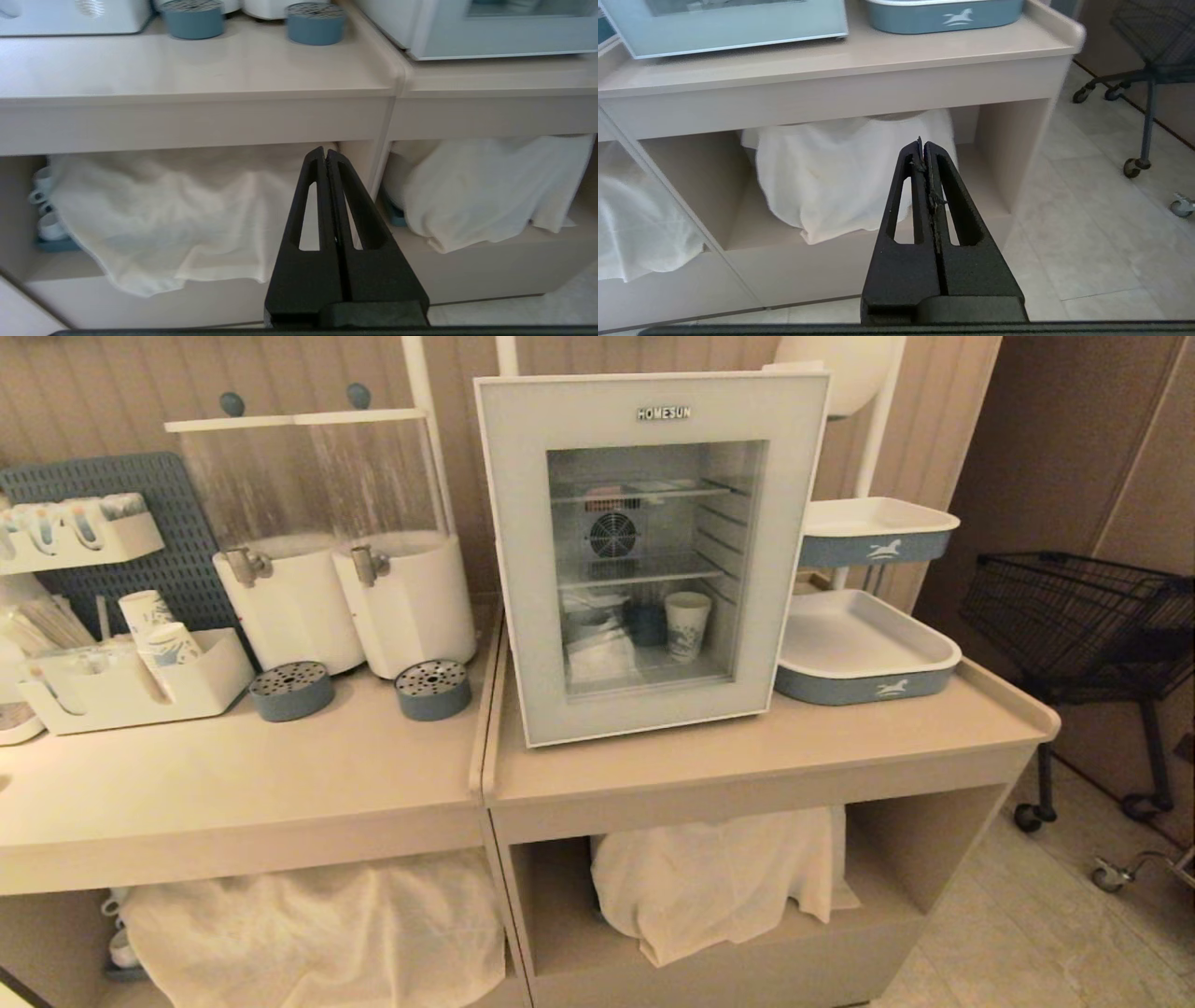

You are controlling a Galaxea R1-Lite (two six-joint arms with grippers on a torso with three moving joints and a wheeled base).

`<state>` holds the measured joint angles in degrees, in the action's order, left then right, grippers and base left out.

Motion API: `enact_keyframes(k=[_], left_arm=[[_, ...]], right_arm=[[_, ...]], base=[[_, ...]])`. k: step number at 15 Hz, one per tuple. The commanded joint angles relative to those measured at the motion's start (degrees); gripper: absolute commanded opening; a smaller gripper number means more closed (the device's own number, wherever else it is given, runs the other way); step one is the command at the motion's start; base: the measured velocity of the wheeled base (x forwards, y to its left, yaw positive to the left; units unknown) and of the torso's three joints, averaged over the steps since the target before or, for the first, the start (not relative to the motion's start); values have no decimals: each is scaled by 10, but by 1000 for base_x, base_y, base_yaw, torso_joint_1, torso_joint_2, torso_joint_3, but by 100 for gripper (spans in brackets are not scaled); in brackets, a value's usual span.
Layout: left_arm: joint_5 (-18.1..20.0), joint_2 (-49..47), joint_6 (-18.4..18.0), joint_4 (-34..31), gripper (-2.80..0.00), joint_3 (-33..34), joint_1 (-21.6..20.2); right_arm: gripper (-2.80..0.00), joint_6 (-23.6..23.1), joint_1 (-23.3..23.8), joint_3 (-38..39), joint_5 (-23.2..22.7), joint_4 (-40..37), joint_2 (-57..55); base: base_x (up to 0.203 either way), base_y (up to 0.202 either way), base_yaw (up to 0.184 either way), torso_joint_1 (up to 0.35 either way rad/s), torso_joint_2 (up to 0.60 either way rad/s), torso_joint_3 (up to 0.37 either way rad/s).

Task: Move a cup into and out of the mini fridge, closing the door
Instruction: Open the freezer door

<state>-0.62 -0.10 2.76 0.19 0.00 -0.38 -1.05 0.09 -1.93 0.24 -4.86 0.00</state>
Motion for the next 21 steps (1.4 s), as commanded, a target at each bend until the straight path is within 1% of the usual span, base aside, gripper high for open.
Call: enact_keyframes(k=[1,9,21], left_arm=[[0,0,0,1,-280,0,-1],[0,0,0,1,-280,0,-1],[0,0,0,1,-280,0,-1]], right_arm=[[-280,0,-1,0,0,-1,-1],[-280,11,-1,0,1,-1,-1],[-280,11,0,0,1,-1,-1]], base=[[0,123,11,2,2,-2],[0,11,1,0,1,0],[0,0,0,0,0,0]])
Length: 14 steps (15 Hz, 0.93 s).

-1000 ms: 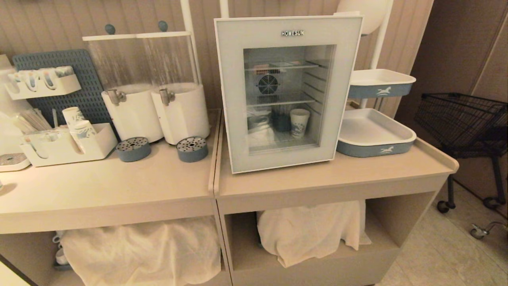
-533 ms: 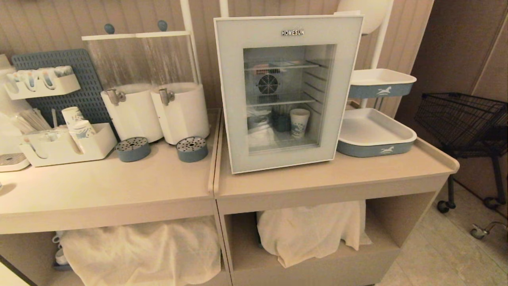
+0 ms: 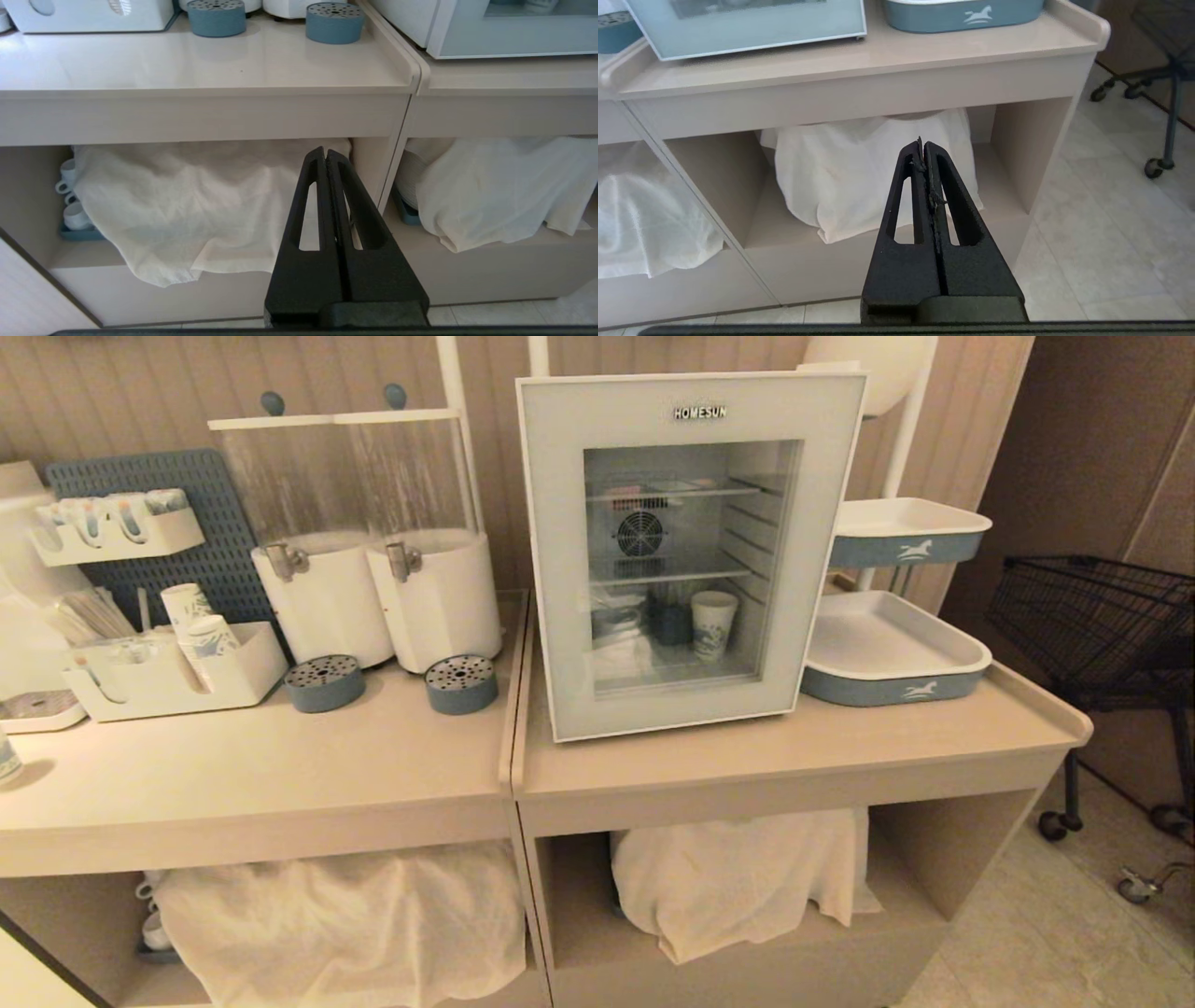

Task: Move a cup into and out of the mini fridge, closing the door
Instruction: Open the freezer door

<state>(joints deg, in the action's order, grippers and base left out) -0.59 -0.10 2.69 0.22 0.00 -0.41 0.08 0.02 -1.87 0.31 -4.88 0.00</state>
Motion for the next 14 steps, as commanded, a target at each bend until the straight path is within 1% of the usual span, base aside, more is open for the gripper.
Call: enact_keyframes(k=[1,8,14], left_arm=[[0,0,1,0,-280,0,0],[0,0,1,0,-280,0,0],[0,0,1,0,-280,0,0]], right_arm=[[-280,0,0,-1,0,0,-1],[-280,-1,0,-1,0,0,-1],[-280,0,1,-1,0,0,-1]], base=[[0,0,0,0,0,0],[0,0,0,0,0,0],[-1,-11,99,3,3,2]])
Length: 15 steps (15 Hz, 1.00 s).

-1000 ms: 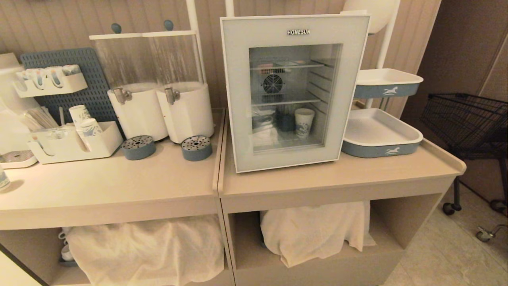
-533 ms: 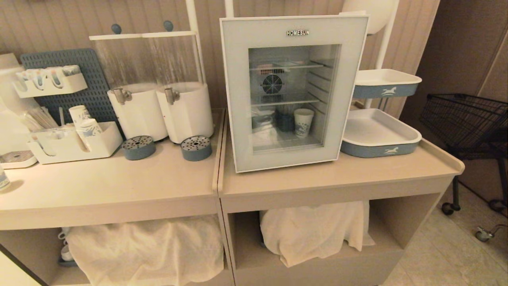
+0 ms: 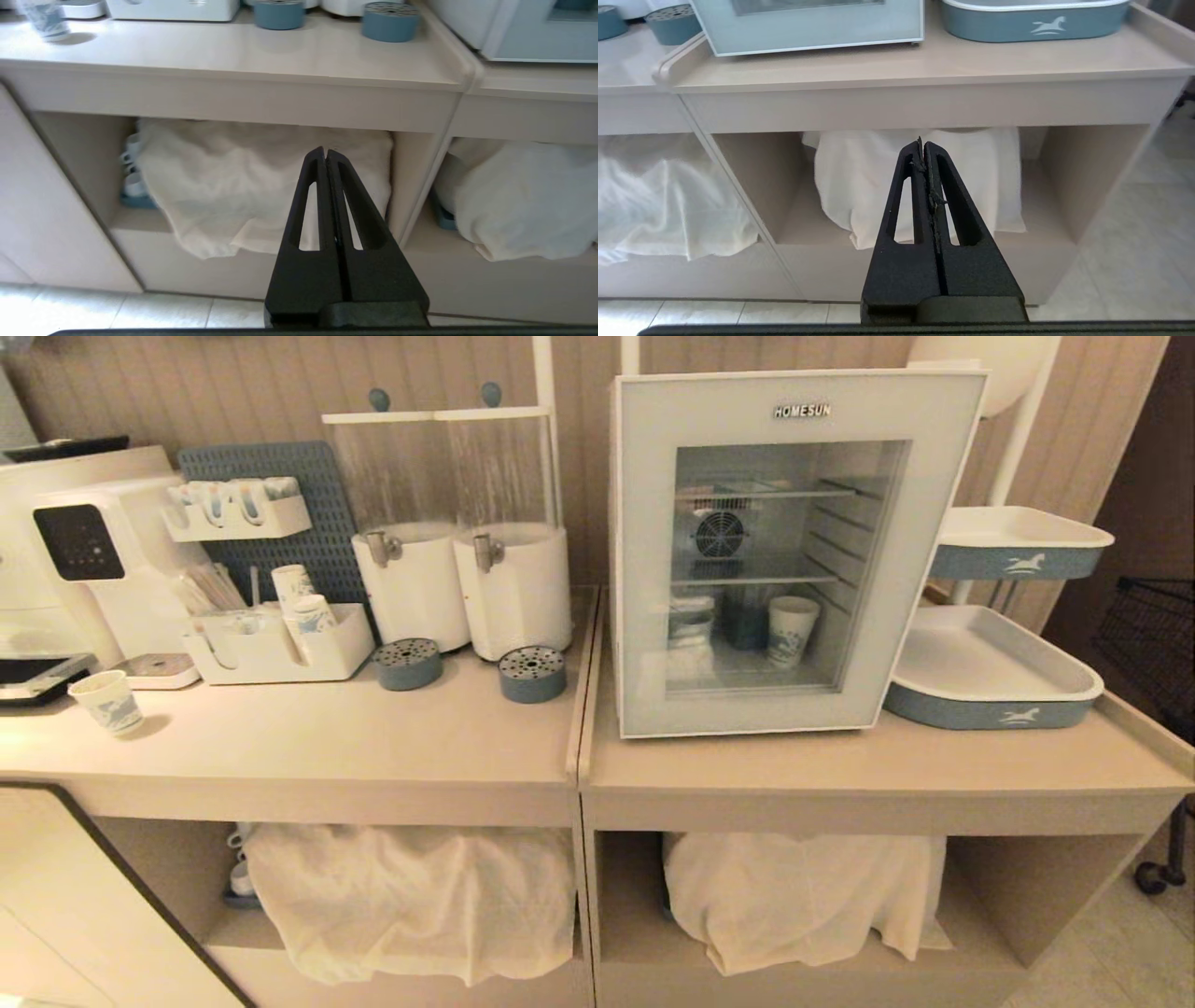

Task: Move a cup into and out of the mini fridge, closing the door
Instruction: Open the freezer door

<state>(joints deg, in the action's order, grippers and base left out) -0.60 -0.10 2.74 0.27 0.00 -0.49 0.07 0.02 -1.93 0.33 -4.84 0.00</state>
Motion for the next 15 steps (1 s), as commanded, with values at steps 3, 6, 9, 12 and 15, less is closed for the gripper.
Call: enact_keyframes(k=[3,6,9,12,15], left_arm=[[0,0,0,0,-280,0,0],[0,0,0,0,-280,0,0],[0,0,0,0,-280,0,0],[1,0,0,0,-280,0,0],[1,0,0,0,-280,0,0]], right_arm=[[-280,0,0,0,0,0,-1],[-280,0,0,0,0,0,-1],[-280,0,0,0,0,0,-1],[-280,0,0,0,0,0,-1],[-280,0,0,0,1,0,-1]], base=[[0,0,0,0,0,0],[0,0,0,0,0,0],[0,0,0,0,0,0],[0,0,0,0,0,0],[0,0,0,0,0,0]])
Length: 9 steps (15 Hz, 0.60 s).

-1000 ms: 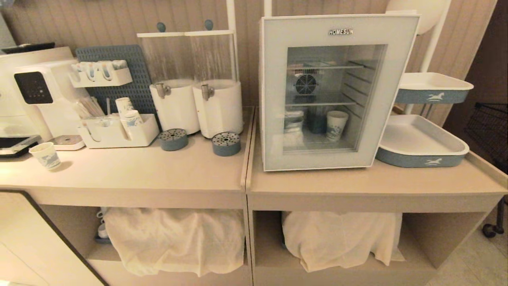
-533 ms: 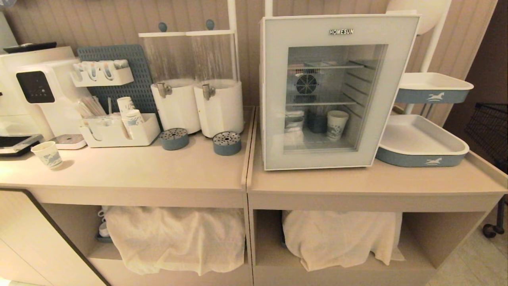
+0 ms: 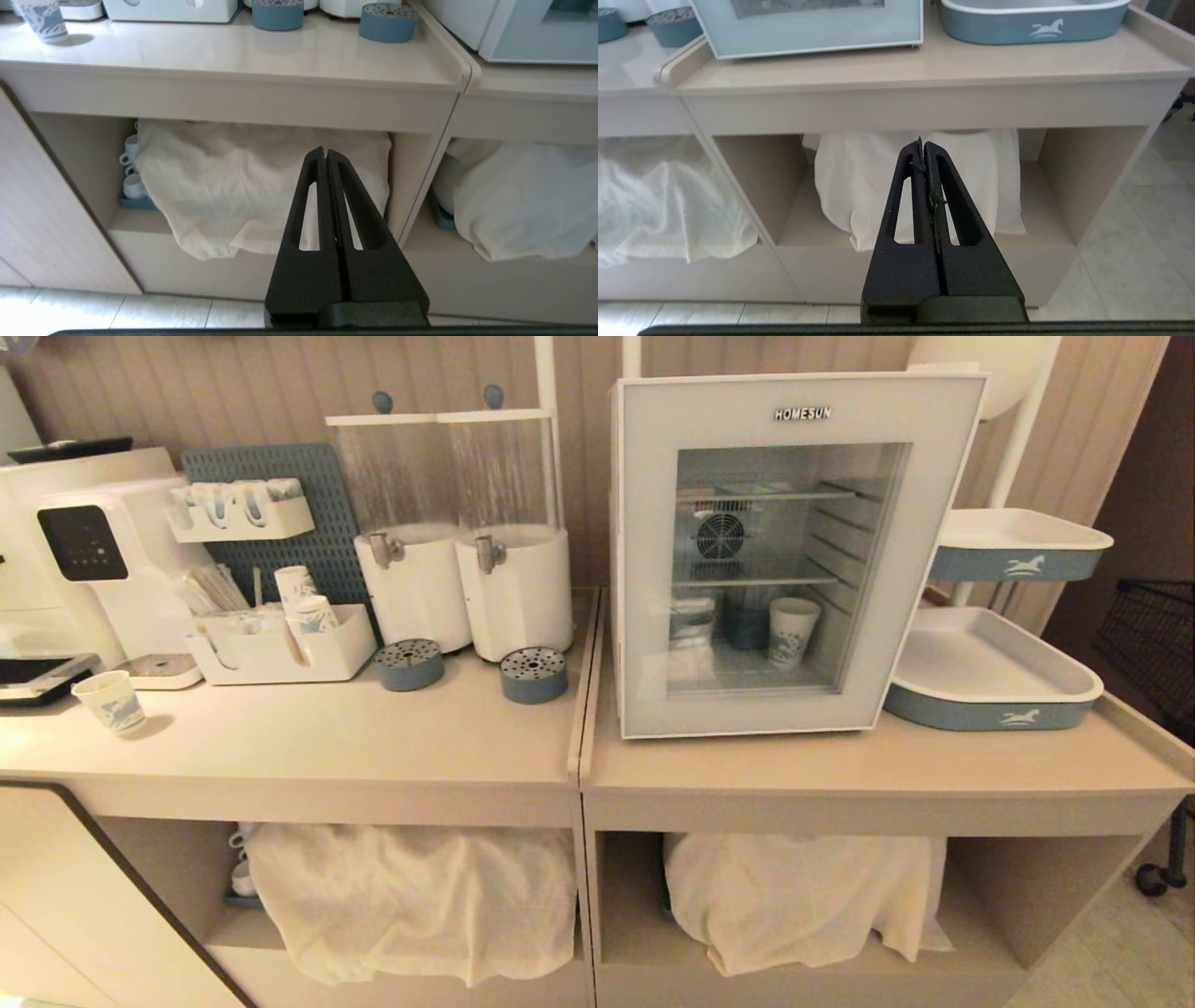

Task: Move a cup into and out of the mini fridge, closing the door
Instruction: Open the freezer door

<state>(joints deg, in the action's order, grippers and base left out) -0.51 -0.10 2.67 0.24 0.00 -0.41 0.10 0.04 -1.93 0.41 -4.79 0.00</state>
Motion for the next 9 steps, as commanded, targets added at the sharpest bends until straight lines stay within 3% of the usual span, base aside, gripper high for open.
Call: enact_keyframes(k=[1,9], left_arm=[[0,0,1,0,-280,0,0],[0,0,1,0,-280,0,0]], right_arm=[[-280,0,0,0,0,0,-1],[-280,0,0,0,0,0,-1]], base=[[141,0,0,2,1,5],[174,0,0,2,5,2]])
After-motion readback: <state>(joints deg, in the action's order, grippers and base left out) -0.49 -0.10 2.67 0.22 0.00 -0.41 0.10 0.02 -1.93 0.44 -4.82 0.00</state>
